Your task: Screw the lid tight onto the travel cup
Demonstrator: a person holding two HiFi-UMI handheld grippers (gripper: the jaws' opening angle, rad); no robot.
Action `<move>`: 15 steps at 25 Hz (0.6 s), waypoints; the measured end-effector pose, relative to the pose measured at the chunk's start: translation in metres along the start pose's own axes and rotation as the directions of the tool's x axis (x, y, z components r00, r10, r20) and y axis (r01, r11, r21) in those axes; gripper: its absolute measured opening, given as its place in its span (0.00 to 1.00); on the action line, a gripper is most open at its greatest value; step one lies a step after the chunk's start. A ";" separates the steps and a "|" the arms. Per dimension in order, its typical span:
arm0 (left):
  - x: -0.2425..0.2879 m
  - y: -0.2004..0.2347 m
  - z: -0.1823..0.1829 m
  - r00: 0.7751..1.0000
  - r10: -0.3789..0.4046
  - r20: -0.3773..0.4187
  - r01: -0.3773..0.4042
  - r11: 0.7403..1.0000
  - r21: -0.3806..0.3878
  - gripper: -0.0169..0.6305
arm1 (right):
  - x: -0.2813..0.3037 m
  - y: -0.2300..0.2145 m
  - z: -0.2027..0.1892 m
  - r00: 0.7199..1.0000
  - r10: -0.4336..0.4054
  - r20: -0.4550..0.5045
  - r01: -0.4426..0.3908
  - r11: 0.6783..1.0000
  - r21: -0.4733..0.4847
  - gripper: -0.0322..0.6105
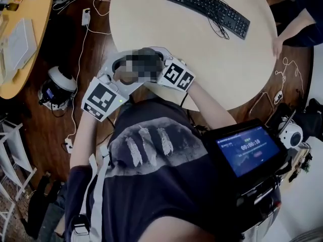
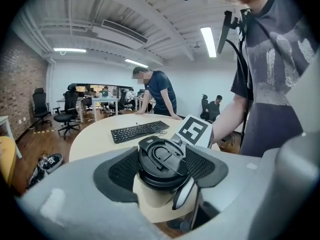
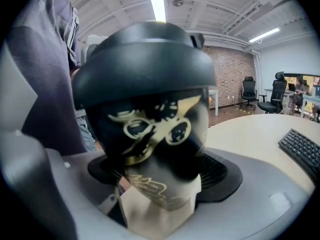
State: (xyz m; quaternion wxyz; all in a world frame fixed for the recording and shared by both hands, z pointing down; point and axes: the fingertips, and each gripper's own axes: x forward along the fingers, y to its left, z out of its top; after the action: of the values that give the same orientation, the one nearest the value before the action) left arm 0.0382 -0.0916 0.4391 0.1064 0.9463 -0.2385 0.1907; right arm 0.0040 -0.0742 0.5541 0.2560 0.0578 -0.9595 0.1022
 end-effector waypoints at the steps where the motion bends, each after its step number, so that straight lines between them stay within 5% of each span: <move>1: -0.001 0.001 0.001 1.000 0.018 0.001 -0.018 1.000 -0.021 0.49 | 0.000 0.000 0.001 1.000 -0.003 -0.002 0.003 1.000 0.001 0.71; 7: 0.005 -0.002 0.002 0.993 0.112 0.031 -0.110 0.991 -0.074 0.49 | -0.006 -0.001 -0.003 1.000 0.000 -0.010 0.000 1.000 -0.011 0.71; 13: -0.013 0.004 0.018 0.998 0.005 0.068 -0.010 0.997 0.074 0.53 | -0.005 -0.003 -0.005 1.000 -0.003 -0.009 0.003 1.000 -0.010 0.71; 15: -0.018 0.006 0.018 0.998 -0.058 0.020 0.055 0.993 0.106 0.53 | -0.006 -0.005 -0.006 1.000 -0.002 -0.011 0.002 1.000 -0.011 0.71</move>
State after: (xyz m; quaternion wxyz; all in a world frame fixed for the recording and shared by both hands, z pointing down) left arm 0.0258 -0.0943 0.4161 0.0590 0.9591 -0.2024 0.1890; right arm 0.0126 -0.0771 0.5567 0.2615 0.0568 -0.9586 0.0970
